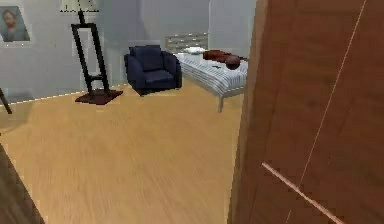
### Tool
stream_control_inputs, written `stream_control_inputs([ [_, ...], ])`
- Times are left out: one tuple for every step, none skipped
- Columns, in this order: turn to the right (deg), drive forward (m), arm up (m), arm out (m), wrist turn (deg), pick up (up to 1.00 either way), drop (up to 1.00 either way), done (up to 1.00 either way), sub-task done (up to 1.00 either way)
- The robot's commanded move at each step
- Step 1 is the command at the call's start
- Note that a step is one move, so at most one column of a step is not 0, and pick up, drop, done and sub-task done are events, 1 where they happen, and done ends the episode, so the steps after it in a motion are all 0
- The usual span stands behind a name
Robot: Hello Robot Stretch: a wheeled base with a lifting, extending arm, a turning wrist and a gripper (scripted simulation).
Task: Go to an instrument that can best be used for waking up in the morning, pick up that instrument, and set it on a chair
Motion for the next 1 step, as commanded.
stream_control_inputs([
  [-15.0, 0.00, 0.00, 0.00, 0.0, 0.00, 0.00, 0.00, 0.00],
])
